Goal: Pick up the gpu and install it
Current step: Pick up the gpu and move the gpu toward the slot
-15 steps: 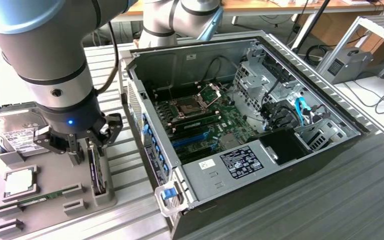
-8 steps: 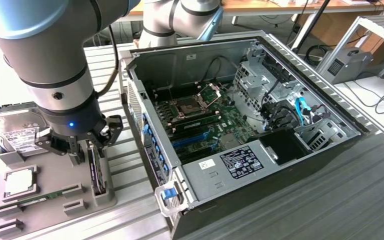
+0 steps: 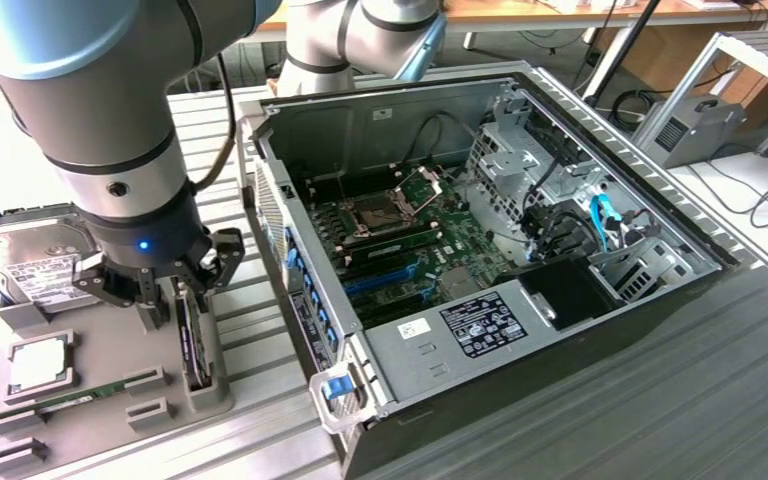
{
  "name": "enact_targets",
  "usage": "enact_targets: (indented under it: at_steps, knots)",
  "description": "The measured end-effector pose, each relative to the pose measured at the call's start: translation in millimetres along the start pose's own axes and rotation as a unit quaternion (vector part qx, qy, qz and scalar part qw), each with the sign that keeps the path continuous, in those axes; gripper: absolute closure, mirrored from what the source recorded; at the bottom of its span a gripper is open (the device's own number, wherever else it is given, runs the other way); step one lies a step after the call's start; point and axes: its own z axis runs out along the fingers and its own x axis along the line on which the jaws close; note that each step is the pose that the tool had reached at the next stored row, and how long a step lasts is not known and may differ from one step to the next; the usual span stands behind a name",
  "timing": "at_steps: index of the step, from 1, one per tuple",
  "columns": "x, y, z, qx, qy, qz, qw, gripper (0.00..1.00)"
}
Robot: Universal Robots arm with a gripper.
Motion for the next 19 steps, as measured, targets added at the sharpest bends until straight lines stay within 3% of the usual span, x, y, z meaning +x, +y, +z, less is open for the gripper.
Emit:
enact_targets:
  at_steps: [19]
  knots:
    - [0.4,-0.4,13.1,0.0001,0.0001,0.000,1.0000,0.58]
